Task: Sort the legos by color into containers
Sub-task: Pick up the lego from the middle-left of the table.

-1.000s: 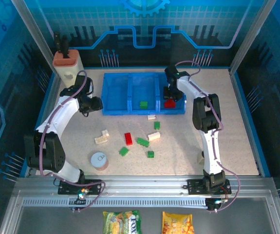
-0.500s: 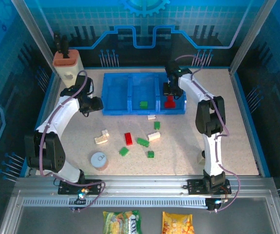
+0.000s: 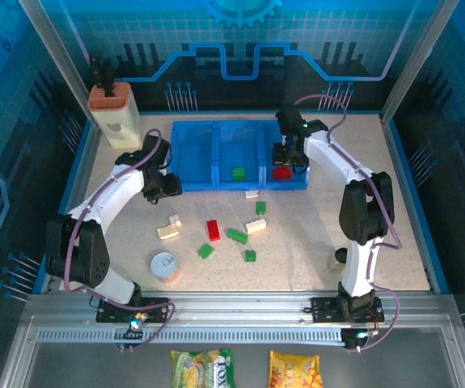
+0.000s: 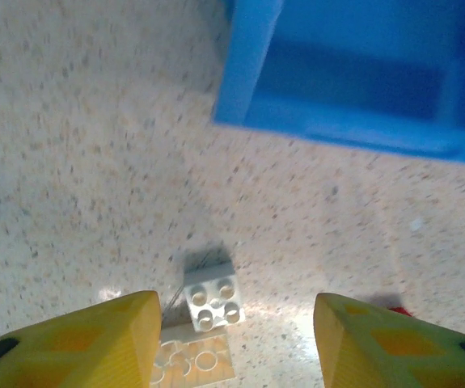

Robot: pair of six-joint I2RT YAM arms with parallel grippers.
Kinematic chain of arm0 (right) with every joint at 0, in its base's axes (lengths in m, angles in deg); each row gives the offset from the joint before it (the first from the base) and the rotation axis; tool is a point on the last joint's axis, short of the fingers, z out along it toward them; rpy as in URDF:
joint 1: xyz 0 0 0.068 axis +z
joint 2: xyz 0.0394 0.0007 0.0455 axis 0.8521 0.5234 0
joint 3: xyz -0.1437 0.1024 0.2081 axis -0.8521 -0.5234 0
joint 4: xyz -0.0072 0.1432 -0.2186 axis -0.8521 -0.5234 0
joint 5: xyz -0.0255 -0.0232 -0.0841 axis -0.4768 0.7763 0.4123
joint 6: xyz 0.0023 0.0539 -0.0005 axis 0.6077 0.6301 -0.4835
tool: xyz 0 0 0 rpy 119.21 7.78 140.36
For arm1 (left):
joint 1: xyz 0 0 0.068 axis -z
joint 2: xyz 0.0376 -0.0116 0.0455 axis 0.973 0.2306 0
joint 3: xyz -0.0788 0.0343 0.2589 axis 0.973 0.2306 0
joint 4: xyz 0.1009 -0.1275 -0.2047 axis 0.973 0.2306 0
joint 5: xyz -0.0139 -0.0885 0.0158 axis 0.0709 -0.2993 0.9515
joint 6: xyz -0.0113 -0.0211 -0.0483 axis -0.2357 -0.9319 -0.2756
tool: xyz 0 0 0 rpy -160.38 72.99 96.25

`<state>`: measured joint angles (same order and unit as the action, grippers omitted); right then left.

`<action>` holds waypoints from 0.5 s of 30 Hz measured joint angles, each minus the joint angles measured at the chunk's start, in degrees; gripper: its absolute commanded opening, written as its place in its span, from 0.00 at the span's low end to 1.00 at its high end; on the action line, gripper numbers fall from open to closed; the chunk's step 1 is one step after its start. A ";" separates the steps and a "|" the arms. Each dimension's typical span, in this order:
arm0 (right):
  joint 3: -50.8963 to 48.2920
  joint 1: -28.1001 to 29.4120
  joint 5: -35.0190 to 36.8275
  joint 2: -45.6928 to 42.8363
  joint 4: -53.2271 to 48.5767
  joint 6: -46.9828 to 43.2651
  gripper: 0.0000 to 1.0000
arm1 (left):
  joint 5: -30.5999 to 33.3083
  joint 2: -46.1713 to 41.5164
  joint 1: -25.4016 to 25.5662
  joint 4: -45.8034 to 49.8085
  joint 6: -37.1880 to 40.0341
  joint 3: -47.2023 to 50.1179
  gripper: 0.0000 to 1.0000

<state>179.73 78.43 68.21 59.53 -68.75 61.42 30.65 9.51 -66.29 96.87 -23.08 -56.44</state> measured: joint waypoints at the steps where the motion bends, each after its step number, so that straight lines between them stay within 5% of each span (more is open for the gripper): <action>1: -0.79 0.00 0.00 -0.83 0.11 0.09 0.46 | -0.02 0.00 0.11 0.04 -0.50 1.25 0.54; 15: -8.09 -0.07 -0.04 -5.25 2.58 1.25 0.47 | -0.28 4.37 2.56 -5.16 -7.76 9.46 0.54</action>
<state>171.64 78.36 68.16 54.28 -66.17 62.66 30.37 13.88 -63.74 91.71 -30.84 -46.98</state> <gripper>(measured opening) 0.467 0.541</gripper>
